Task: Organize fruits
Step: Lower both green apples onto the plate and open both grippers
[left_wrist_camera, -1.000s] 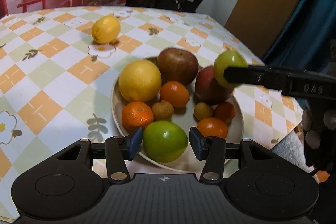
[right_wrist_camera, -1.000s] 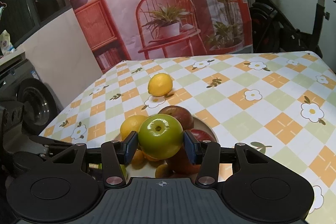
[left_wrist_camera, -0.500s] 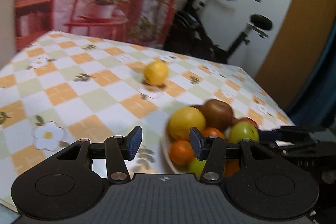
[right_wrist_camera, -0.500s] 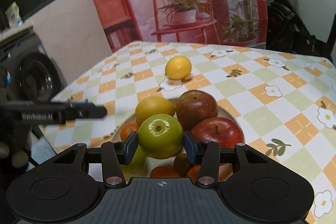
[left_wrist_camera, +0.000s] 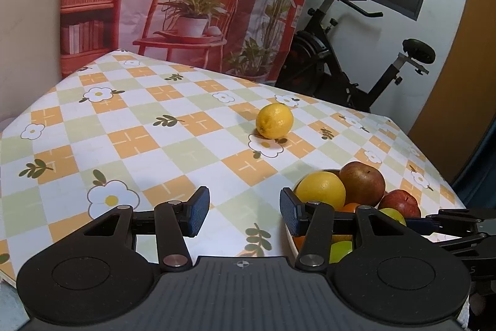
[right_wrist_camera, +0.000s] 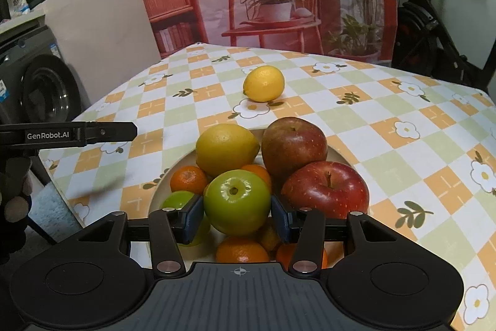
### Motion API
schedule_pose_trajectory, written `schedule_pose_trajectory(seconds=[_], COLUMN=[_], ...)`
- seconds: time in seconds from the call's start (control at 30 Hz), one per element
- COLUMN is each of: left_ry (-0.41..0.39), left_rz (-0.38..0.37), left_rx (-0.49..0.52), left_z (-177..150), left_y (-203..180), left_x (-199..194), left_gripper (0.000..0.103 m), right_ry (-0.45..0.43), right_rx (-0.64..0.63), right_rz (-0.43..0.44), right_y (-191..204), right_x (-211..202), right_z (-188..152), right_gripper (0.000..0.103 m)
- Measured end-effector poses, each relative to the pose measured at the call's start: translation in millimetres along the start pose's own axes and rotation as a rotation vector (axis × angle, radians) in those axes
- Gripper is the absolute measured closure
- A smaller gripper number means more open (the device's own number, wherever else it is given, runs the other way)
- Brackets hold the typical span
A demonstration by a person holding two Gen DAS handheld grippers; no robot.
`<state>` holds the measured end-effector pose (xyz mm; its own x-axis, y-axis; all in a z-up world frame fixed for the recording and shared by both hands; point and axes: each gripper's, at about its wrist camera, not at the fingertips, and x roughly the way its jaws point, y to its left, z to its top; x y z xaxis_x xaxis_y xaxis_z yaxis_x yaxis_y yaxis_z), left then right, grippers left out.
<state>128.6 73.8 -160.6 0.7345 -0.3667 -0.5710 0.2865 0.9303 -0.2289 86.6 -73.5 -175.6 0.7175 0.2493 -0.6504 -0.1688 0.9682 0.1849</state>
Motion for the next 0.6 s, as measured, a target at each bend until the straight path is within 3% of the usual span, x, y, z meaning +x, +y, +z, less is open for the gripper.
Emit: schedule_pose_trajectory(seconds=[0.3, 0.47, 0.6], left_ry=[0.011, 0.018, 0.025], left_rz=[-0.001, -0.006, -0.003], left_rx=[0.032, 0.046, 0.045], left_z=[-3.3, -4.5, -4.6], left_y=[-5.1, -7.2, -6.0], left_x=[0.7, 2.4, 3.9], left_gripper=[0.050, 0.050, 0.050], right_ry=[-0.138, -0.234, -0.259], right_rx=[0.029, 0.096, 0.160], right_rz=[0.004, -0.038, -0.081], right_y=[-7.0, -21.2, -35.3], right_x=[-22.3, -35.8, -38.5], right_z=[-3.7, -5.2, -11.3], right_gripper=[0.058, 0.058, 0.058])
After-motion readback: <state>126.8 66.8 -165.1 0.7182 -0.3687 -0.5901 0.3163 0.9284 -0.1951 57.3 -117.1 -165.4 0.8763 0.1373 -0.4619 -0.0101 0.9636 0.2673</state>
